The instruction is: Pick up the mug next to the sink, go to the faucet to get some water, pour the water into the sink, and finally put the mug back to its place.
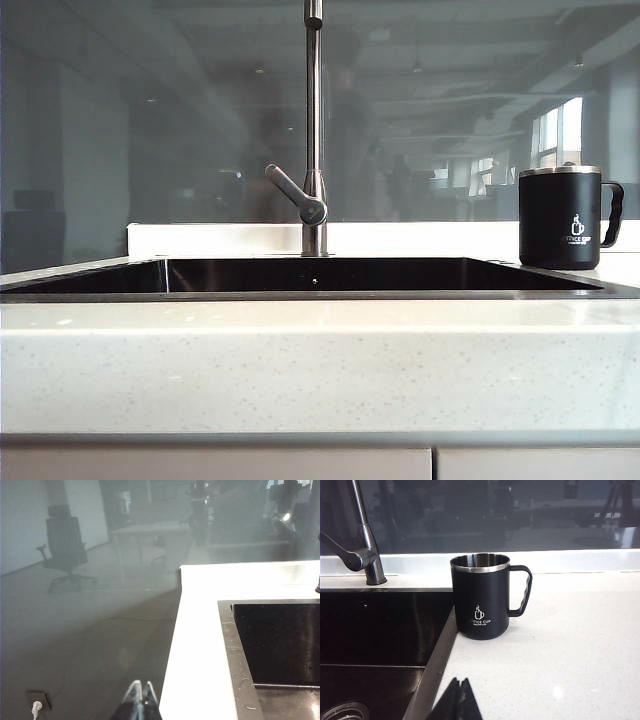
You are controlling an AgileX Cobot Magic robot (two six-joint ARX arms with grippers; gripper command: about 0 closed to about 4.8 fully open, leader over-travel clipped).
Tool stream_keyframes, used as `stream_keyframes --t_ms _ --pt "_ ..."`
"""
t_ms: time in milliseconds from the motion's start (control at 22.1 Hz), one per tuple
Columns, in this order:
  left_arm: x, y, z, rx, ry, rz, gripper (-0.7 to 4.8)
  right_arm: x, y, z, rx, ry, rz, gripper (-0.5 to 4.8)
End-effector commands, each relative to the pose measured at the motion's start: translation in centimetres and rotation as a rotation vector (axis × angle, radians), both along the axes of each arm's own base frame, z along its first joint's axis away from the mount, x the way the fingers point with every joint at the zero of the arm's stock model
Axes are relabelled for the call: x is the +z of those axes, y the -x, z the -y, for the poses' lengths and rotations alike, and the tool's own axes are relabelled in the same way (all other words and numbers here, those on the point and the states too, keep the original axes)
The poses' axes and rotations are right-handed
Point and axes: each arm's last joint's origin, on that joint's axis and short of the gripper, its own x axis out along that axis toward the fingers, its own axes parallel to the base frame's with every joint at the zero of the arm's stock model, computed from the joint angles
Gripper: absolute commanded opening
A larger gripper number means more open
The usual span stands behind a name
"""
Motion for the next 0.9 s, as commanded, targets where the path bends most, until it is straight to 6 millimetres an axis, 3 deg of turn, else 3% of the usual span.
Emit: stream_keyframes --t_ms 45,904 --pt "0.23 0.03 0.06 -0.026 0.000 0.017 -0.06 0.06 0.01 -0.01 -0.001 0.003 0.016 -0.06" --pt "0.21 0.02 0.17 -0.065 0.016 0.016 -0.05 0.06 0.01 -0.01 0.000 0.003 0.016 -0.06"
